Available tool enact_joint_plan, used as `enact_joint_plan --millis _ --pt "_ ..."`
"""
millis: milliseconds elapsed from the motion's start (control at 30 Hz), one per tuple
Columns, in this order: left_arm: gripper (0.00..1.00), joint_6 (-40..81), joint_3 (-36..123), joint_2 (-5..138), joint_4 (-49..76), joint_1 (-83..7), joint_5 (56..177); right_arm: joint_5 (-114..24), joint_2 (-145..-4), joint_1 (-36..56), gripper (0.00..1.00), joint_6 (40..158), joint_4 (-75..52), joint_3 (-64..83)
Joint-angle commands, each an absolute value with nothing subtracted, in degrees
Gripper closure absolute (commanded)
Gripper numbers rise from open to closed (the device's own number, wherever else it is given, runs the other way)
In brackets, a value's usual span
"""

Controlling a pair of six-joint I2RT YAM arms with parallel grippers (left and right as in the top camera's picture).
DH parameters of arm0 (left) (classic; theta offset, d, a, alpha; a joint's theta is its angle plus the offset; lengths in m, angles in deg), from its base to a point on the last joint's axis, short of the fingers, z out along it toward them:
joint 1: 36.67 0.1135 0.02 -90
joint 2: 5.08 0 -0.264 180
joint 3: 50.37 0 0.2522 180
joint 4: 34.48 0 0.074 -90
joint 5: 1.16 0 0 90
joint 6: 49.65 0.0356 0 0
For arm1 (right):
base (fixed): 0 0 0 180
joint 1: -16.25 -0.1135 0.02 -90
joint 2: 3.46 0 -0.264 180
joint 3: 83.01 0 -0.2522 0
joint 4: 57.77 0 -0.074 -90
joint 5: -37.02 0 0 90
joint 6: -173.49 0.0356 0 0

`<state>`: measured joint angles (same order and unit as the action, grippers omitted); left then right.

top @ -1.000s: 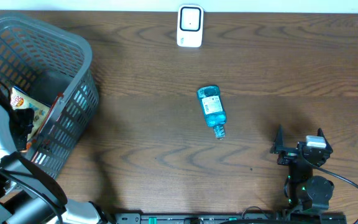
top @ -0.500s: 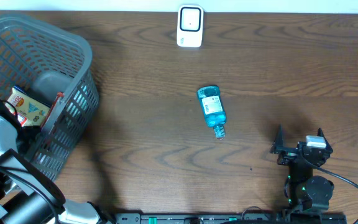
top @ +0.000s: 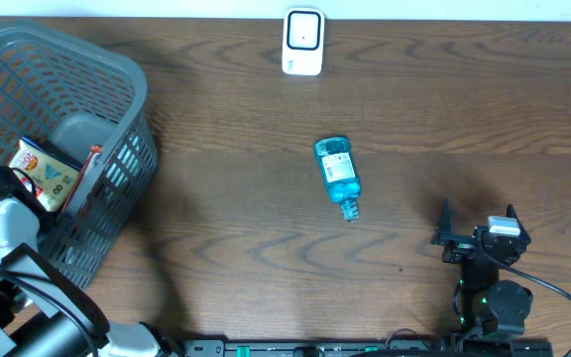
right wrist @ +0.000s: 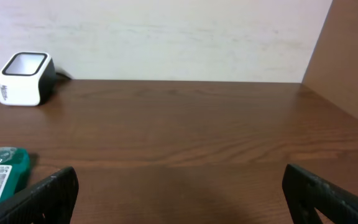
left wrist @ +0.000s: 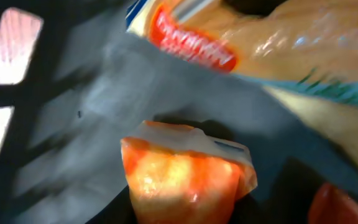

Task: Scan the item barcode
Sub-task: 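Reach into the basket and grasp a small orange snack packet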

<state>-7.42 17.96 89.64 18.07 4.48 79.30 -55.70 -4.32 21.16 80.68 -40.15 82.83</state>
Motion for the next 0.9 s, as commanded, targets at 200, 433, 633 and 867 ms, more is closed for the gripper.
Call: enact_joint_plan --millis 200,433,633,867 --pt "0.68 -7.01 24.36 80.59 27.18 4.79 79.36 -55.61 -4.17 20.70 0.01 80.01 -39.93 82.92" --pt "0.68 -6.90 35.56 66.89 32.40 4.79 80.70 -55.61 -4.17 20.70 0.01 79.98 -39.93 82.92" --pt "0.67 -6.90 41.11 54.19 26.72 4.17 101.59 -55.61 -4.17 20.70 0.01 80.01 -39.93 82.92" --pt "0.67 -11.62 41.11 48.15 17.85 -6.38 119.67 -55.61 -4.17 20.70 0.01 80.01 -39.93 82.92"
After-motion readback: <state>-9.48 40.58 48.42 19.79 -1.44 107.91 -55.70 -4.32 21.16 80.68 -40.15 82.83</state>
